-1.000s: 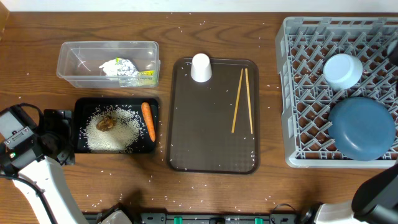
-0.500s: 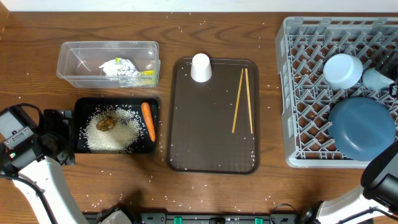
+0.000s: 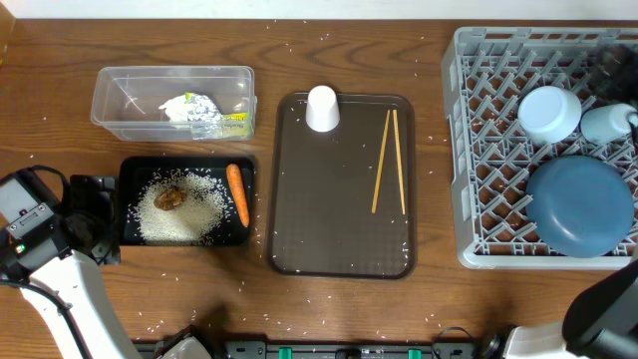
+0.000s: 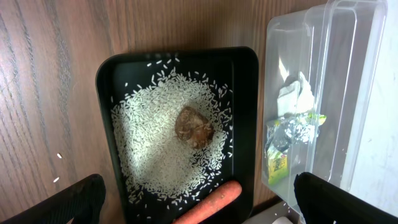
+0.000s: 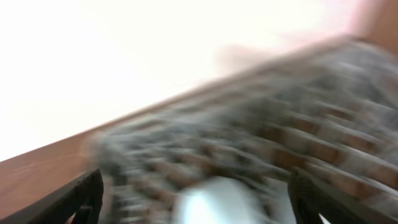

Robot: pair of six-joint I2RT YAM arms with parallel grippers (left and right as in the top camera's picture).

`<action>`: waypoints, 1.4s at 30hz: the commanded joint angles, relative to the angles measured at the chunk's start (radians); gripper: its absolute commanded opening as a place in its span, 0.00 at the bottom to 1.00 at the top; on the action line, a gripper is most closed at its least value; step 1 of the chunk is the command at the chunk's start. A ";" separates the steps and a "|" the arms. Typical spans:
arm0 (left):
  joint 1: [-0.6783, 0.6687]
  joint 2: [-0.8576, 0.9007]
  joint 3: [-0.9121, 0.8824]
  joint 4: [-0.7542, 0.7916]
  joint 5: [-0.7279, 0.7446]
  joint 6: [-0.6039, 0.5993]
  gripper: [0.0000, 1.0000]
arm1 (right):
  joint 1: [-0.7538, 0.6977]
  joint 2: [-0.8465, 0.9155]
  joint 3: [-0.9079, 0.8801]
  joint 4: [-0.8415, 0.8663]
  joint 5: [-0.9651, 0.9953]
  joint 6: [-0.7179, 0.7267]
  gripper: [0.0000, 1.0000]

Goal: Sort waste into correct bins and load items into the dishwasher rack
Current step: 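Reach the right gripper left to the white cup on the tray, then grasp the white cup with the right gripper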

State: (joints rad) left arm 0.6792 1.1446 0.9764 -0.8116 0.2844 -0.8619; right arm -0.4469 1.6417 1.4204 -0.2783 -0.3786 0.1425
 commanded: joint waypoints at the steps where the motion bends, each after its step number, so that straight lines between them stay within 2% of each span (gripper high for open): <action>1: 0.003 -0.002 0.002 -0.003 -0.009 0.016 0.98 | 0.172 -0.009 0.006 -0.002 -0.152 0.030 0.90; 5: 0.003 -0.002 0.002 -0.003 -0.009 0.016 0.98 | 0.421 0.027 0.006 -0.002 -0.037 -0.034 0.96; 9: 0.003 -0.002 0.002 -0.003 -0.009 0.016 0.98 | 0.676 0.111 0.006 0.029 0.223 -0.039 0.99; 11: 0.003 -0.002 0.002 -0.003 -0.009 0.016 0.98 | 0.771 0.172 0.006 0.071 0.304 -0.039 0.99; 14: 0.003 -0.002 0.002 -0.003 -0.009 0.016 0.98 | 0.859 0.265 0.006 0.141 0.322 -0.033 0.99; 26: 0.003 -0.002 0.002 -0.003 -0.009 0.016 0.98 | 1.022 0.454 0.006 0.314 0.369 -0.024 0.99; 30: 0.003 -0.002 0.002 -0.003 -0.009 0.016 0.98 | 1.031 0.492 0.006 0.319 0.374 -0.023 0.99; 34: 0.003 -0.002 0.002 -0.003 -0.009 0.016 0.98 | 1.025 0.521 0.006 0.328 0.459 0.029 0.99; 42: 0.003 -0.002 0.002 -0.003 -0.009 0.016 0.98 | 1.001 0.537 0.006 0.377 0.453 0.029 0.98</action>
State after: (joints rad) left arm 0.6792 1.1446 0.9764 -0.8112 0.2844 -0.8619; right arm 0.5640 2.1677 1.4231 0.0944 0.0532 0.1528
